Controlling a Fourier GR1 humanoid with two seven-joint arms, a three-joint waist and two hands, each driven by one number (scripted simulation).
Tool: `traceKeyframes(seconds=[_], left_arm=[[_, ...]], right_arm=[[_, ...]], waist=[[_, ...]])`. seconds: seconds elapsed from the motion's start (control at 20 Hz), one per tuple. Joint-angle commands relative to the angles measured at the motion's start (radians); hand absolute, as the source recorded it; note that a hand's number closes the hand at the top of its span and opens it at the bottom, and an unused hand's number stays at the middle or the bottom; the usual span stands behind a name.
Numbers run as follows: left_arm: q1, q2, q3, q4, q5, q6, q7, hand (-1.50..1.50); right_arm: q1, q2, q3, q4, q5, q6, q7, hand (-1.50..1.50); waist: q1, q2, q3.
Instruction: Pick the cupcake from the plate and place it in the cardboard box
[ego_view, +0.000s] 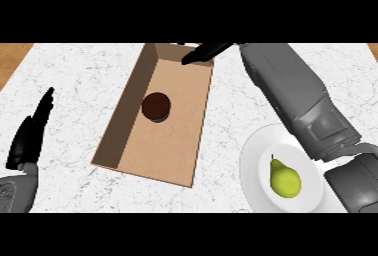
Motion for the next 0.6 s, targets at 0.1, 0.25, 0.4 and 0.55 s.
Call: traceKeyframes(seconds=[0.1,0.25,0.4,0.55], left_arm=[[0.034,-0.011,-0.007,-0.030,0.002,-0.002,-0.006,0.00],[0.015,0.001,0.002,-0.018,0.006,-0.010,-0.008,0.00],[0.005,0.021,0.017,-0.024,0.022,-0.033,0.013,0.00],[0.038,0.006,0.005,-0.017,0.014,-0.024,-0.041,0.00]], right_arm=[[0.050,-0.185,-0.033,0.082,0.005,0.144,-0.102,-1.50],[0.029,-0.221,-0.029,0.109,0.023,0.186,-0.115,-1.50],[0.079,-0.301,-0.011,0.121,0.047,0.300,-0.175,-1.50],[0.039,-0.333,0.015,0.134,0.085,0.332,-0.167,-1.50]], waist=[[0.006,0.008,0.001],[0.011,0.008,0.001],[0.010,0.011,0.002],[0.026,0.014,0.001]])
